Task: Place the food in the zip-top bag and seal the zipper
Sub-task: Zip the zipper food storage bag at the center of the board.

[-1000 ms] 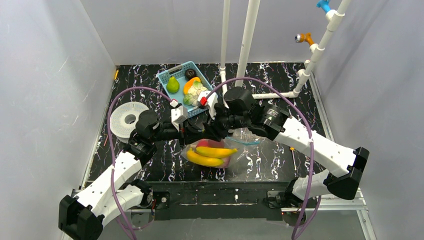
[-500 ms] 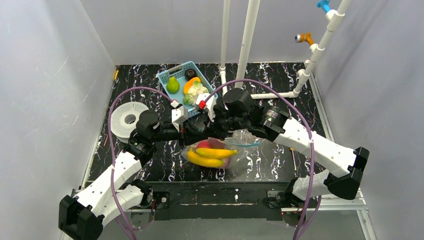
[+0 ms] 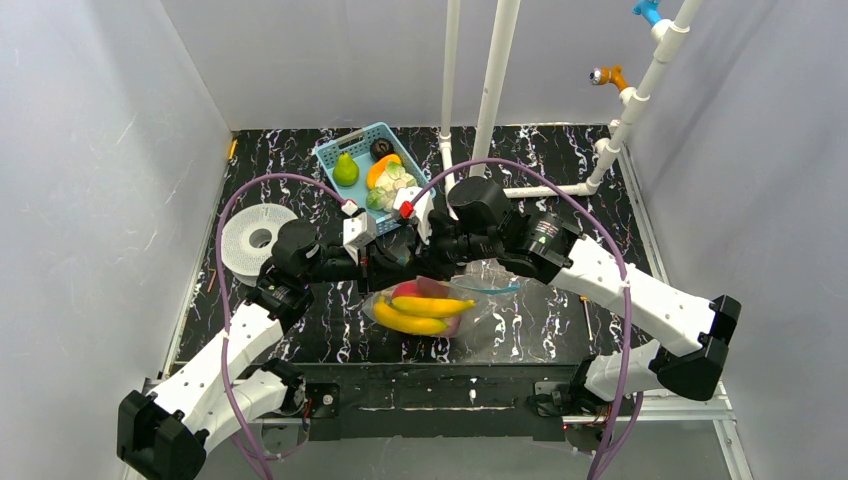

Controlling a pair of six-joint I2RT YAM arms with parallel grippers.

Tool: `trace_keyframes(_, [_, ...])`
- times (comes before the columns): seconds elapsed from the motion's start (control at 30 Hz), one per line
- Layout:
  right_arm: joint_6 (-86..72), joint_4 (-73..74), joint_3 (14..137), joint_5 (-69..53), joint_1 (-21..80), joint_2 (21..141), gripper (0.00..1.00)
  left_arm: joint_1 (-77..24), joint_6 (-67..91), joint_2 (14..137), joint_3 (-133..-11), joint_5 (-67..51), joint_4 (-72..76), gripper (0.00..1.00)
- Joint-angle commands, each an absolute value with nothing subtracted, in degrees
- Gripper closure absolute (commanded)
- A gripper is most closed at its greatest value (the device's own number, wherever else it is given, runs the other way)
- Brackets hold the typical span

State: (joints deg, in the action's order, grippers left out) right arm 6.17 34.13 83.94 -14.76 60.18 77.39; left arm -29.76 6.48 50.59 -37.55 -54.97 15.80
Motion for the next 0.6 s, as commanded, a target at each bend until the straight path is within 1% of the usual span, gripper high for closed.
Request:
trace_keyframes(0.0, [5.97, 30.63, 84.55, -15.38, 60.57, 75.27, 0.81, -29.99, 6.42, 50.44, -39.88, -56.98, 16.58, 1.0])
trace_keyframes(0.07, [5.97, 30.63, 84.59, -15.51, 60.58, 75.15, 0.79, -29.98, 6.42, 50.66, -40.05, -57.03, 16.36, 1.0])
trace_keyframes(0.13, [5.96, 30.6, 84.7, -15.59, 60.56, 75.07, 0.74, -29.97, 6.42, 50.72, -40.12, -56.96, 16.24, 1.0])
trace_keyframes(0.17, [5.91, 30.67, 84.74, -15.76, 60.56, 75.04, 0.74, -29.97, 6.34, 50.74, -40.09, -56.94, 16.18, 1.0])
trace_keyframes(0.3, [5.76, 30.58, 84.72, -16.27, 60.56, 74.34, 0.74, -29.99, 6.25, 50.81, -40.16, -56.79, 15.97, 1.0])
trace_keyframes(0.37, [5.79, 30.28, 84.45, -16.55, 60.56, 73.97, 0.78, -29.97, 6.26, 50.84, -40.14, -56.89, 16.0, 1.0])
trace_keyframes(0.47, [5.91, 30.07, 83.87, -15.96, 60.56, 74.04, 0.91, -29.97, 6.33, 50.81, -40.13, -56.93, 16.04, 1.0])
trace_keyframes(0.5, [5.92, 30.36, 83.99, -15.77, 60.56, 74.34, 0.96, -29.98, 6.32, 50.82, -40.15, -56.95, 16.03, 1.0])
trace_keyframes(0.53, [5.91, 30.55, 84.09, -15.81, 60.56, 74.53, 0.99, -30.01, 6.3, 50.87, -40.13, -56.95, 16.0, 1.0])
trace_keyframes(0.57, [5.9, 30.58, 84.12, -16.02, 60.57, 74.6, 0.99, -29.98, 6.25, 50.85, -40.16, -56.95, 15.98, 1.0])
